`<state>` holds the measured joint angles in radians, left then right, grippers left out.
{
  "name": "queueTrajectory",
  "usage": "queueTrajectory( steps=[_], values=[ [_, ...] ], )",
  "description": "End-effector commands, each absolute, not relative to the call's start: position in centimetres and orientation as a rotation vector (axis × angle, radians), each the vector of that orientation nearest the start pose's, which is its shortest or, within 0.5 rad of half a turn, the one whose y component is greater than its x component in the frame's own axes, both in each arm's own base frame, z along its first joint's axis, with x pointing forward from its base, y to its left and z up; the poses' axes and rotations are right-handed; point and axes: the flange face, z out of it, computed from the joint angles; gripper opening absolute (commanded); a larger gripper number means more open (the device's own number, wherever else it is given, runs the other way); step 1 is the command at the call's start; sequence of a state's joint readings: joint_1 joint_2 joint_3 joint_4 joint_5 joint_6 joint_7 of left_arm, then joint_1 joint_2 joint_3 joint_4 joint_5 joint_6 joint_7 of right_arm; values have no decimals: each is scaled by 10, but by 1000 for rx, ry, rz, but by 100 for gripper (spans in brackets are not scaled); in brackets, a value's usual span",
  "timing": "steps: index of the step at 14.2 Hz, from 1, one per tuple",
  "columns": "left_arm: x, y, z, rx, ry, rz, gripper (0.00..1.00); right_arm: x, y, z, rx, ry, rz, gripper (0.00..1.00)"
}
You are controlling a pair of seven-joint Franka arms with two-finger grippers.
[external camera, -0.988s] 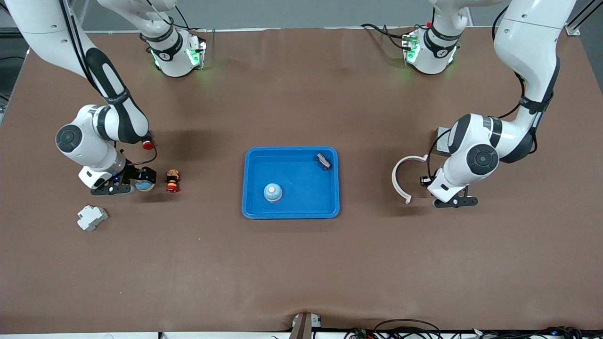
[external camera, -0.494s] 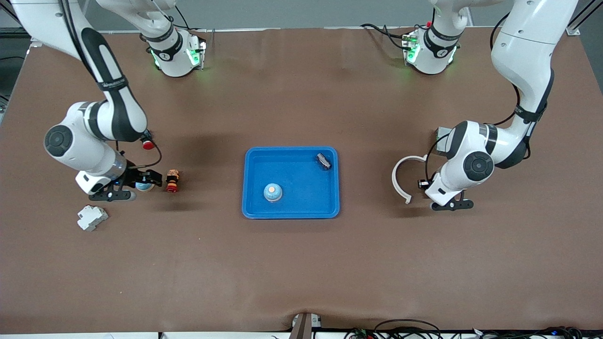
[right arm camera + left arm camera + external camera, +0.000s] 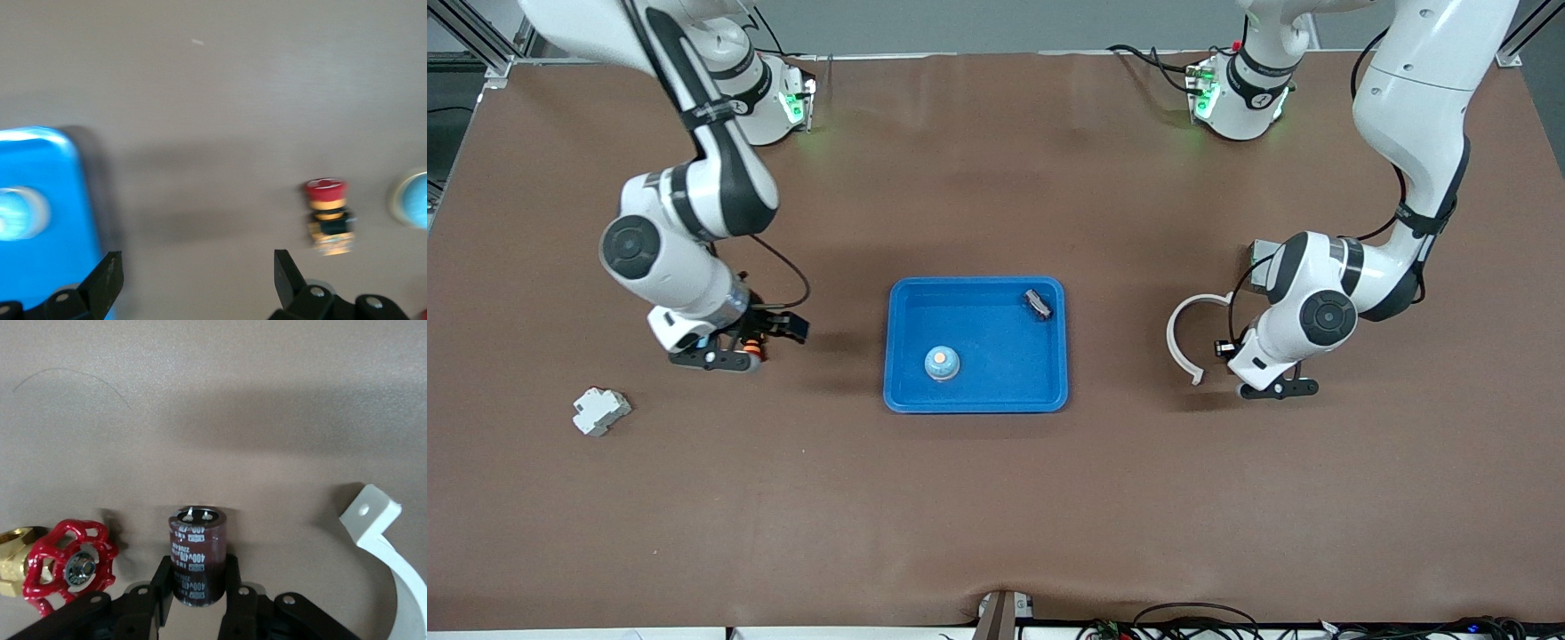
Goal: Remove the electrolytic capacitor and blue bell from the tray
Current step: 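Set the bell down with the right gripper while the left gripper lowers the capacitor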
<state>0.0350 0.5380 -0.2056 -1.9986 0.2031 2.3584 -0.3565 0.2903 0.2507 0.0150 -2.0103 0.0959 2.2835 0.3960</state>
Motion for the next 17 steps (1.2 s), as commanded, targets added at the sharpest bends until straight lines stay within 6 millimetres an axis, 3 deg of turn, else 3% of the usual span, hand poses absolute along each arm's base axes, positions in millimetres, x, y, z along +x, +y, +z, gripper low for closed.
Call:
queueTrajectory(
  steps=[1,2,3,4,5,7,12,14,17],
  values=[
    [586,-94,175,-3064,-61,213,0,575,240,342,-3028,363,-3,100],
    [585,-94,174,-3064,-61,215,0,576,266,339,-3027,392,-10,100],
    [585,-94,172,-3064,-64,219,16,576,292,331,-3023,433,-7,100],
    [586,-94,172,-3065,-64,217,47,577,316,325,-3018,466,-13,100],
    [588,-94,173,-3065,-67,213,70,580,334,316,-3025,486,-21,100],
    [587,-94,173,-3065,-74,212,100,586,361,300,-3033,528,-44,100],
    [587,-95,179,-3062,-93,211,100,589,404,256,-3034,608,-55,100],
    [588,-93,185,-3057,-94,214,100,588,408,245,-3042,602,-83,100],
    [587,-93,210,-3042,-95,238,100,589,411,232,-3022,600,-111,100]
  ],
)
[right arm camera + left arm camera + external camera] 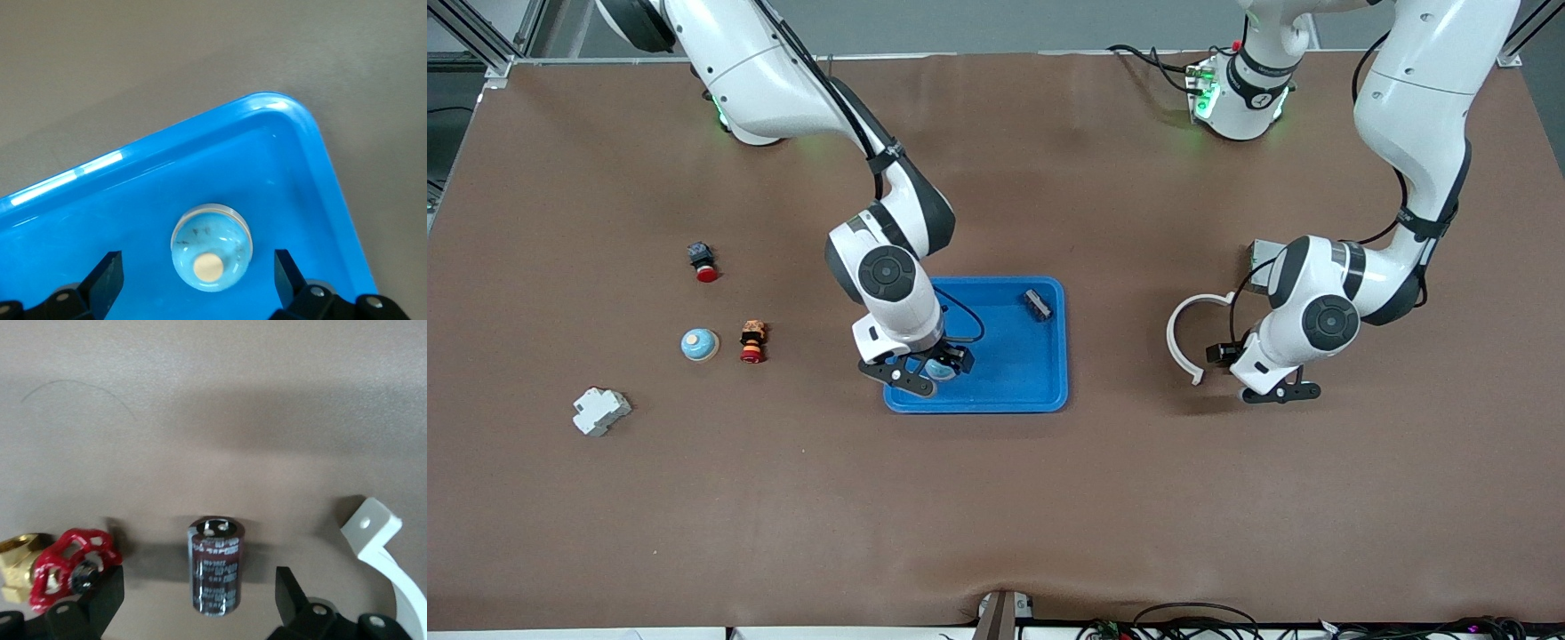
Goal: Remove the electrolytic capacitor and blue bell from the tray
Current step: 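Return the right gripper to the tray while the left gripper releases the capacitor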
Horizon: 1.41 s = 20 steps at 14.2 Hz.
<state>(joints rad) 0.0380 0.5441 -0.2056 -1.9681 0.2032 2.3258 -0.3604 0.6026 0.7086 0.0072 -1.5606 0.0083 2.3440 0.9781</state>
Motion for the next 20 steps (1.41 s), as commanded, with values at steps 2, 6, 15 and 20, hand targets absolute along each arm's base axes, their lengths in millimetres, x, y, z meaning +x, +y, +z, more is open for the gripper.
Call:
queueTrajectory(
  steps=[2,6,15,20],
  values=[
    [582,-98,236,-3031,-115,293,100,588,412,223,-3020,601,-115,100],
    [587,-137,290,-3048,-205,401,100,588,413,206,-3005,587,-147,100],
    [563,-294,332,-2997,-644,492,100,584,409,183,-3055,553,-146,90],
    [561,-365,304,-2906,-975,491,100,584,410,184,-3035,615,-134,0]
  ],
)
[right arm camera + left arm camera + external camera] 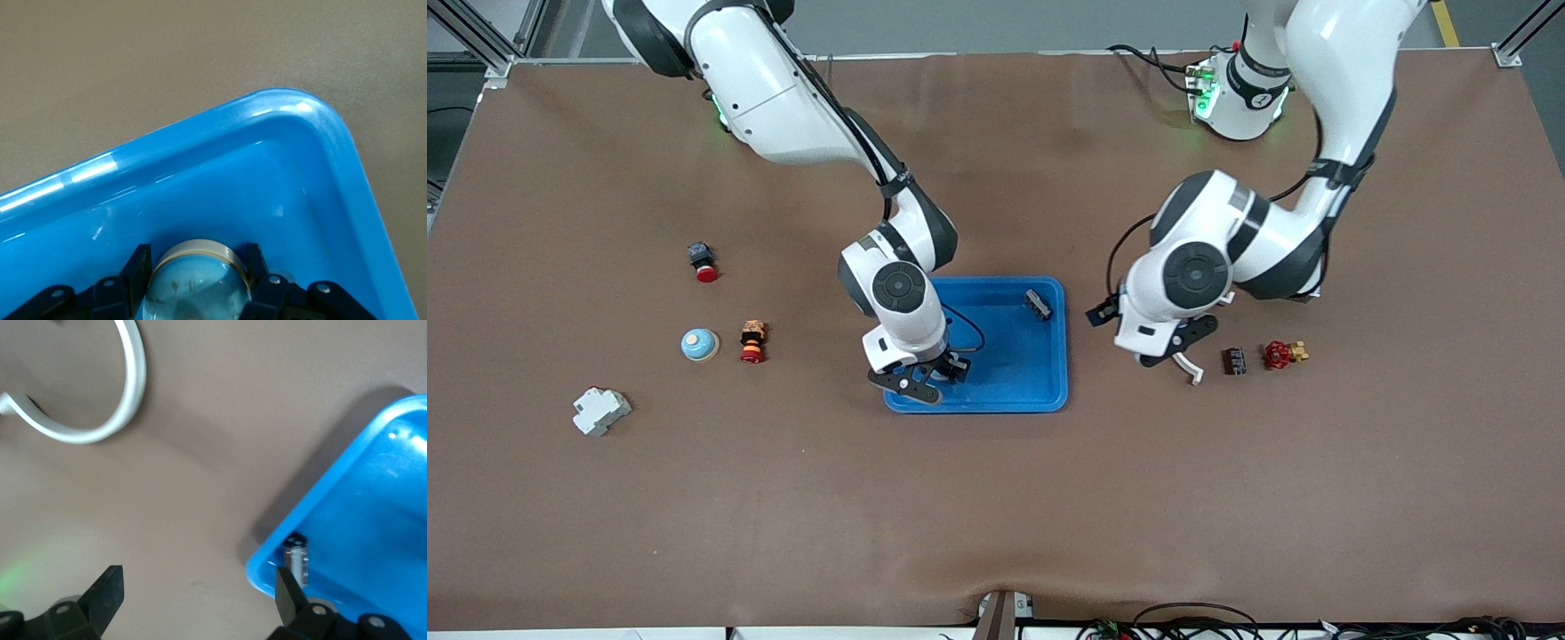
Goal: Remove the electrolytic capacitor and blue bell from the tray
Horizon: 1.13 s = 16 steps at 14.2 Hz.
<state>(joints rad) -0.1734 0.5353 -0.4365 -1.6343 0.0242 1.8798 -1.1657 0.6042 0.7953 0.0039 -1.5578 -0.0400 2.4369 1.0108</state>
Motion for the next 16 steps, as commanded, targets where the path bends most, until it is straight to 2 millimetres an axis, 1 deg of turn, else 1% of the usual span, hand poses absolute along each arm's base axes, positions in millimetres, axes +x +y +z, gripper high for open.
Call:
queueTrajectory(
  steps=[1,2,4,5,7,9,10,12,14,15,16],
  values=[
    [561,-376,305,-2923,-1030,460,100,584,410,184,-3033,622,-132,0],
    [564,-382,301,-2920,-1115,436,100,584,410,185,-3033,622,-132,0],
    [555,-409,292,-2892,-1259,398,100,583,410,187,-3038,629,-122,0],
    [551,-417,289,-2881,-1298,384,100,583,413,191,-3032,636,-125,0],
    [546,-427,280,-2861,-1339,383,100,583,415,202,-3030,647,-110,0],
    [534,-443,266,-2843,-1346,370,100,591,411,214,-3036,663,-93,0],
    [531,-446,253,-2818,-1353,355,100,593,411,219,-3048,660,-77,0],
    [521,-453,226,-2789,-1312,334,100,600,408,230,-3071,653,-51,0],
    [510,-459,207,-2774,-1272,335,100,609,397,238,-3077,640,-44,0],
    [507,-460,199,-2763,-1263,329,100,614,391,248,-3062,623,-42,0],
    [503,-462,190,-2748,-1259,326,100,621,381,253,-3045,604,-18,0]
  ],
)
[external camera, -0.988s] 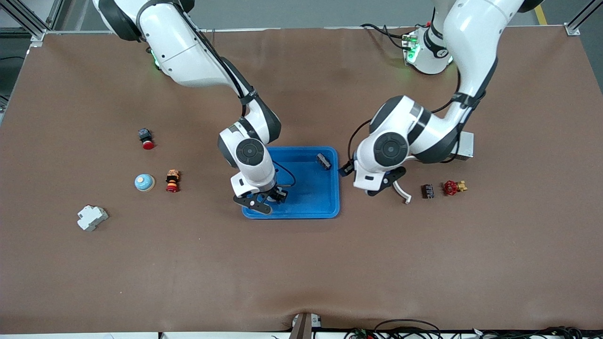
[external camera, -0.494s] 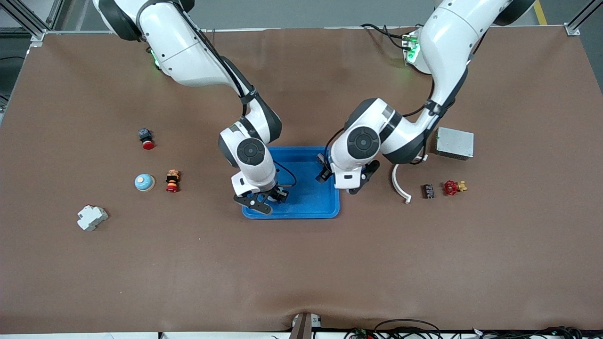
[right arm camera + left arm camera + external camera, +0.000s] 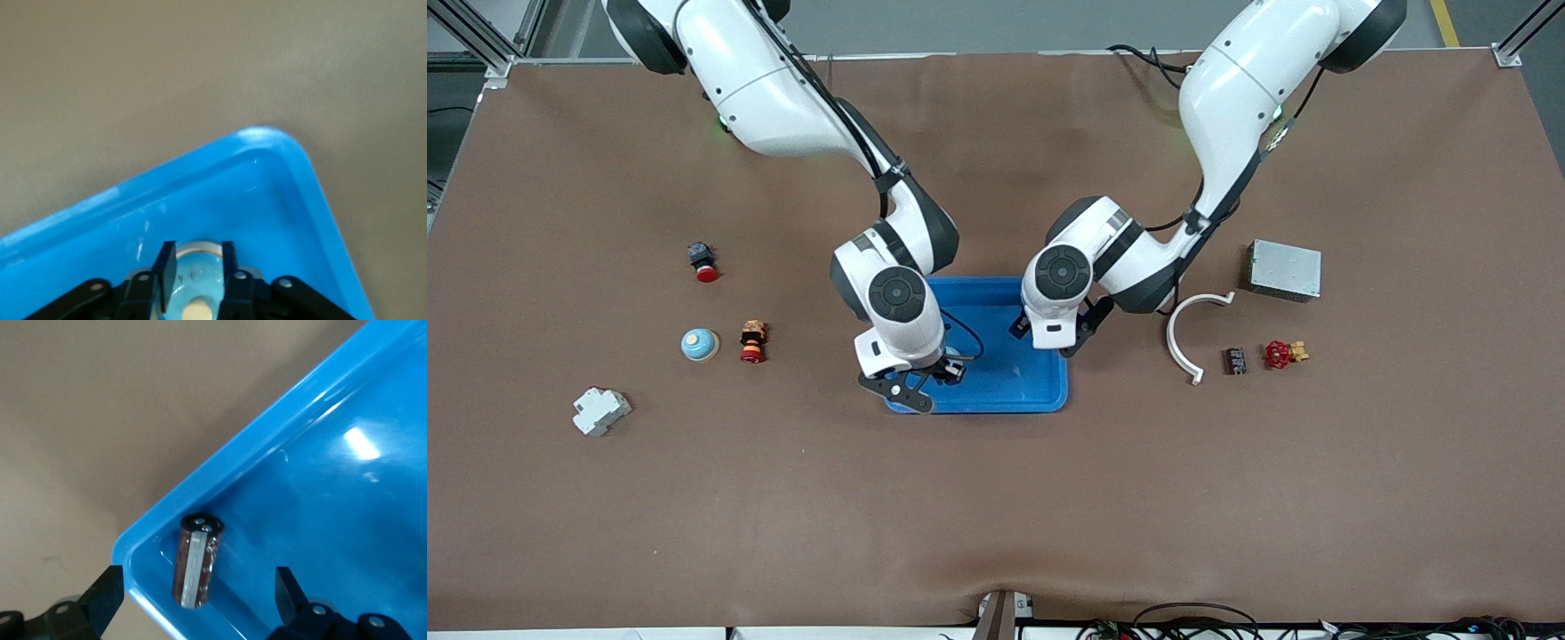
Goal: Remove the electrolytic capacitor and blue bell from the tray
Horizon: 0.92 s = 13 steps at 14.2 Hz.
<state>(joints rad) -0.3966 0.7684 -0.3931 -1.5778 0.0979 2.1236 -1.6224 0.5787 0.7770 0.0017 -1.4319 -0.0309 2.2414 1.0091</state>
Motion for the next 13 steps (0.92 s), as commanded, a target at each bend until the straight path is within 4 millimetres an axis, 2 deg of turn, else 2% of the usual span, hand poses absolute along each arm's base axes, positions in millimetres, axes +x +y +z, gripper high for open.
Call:
queueTrajectory(
  steps=[1,3,8,13],
  values=[
    [502,-461,186,-2741,-1254,317,100,626,371,261,-3027,597,1,0],
    [499,-463,181,-2736,-1243,313,100,631,355,265,-3044,550,47,0],
    [496,-462,170,-2721,-1240,326,100,656,292,277,-3072,412,60,0],
    [494,-469,161,-2742,-1244,295,100,681,173,268,-3093,153,89,0]
  ],
)
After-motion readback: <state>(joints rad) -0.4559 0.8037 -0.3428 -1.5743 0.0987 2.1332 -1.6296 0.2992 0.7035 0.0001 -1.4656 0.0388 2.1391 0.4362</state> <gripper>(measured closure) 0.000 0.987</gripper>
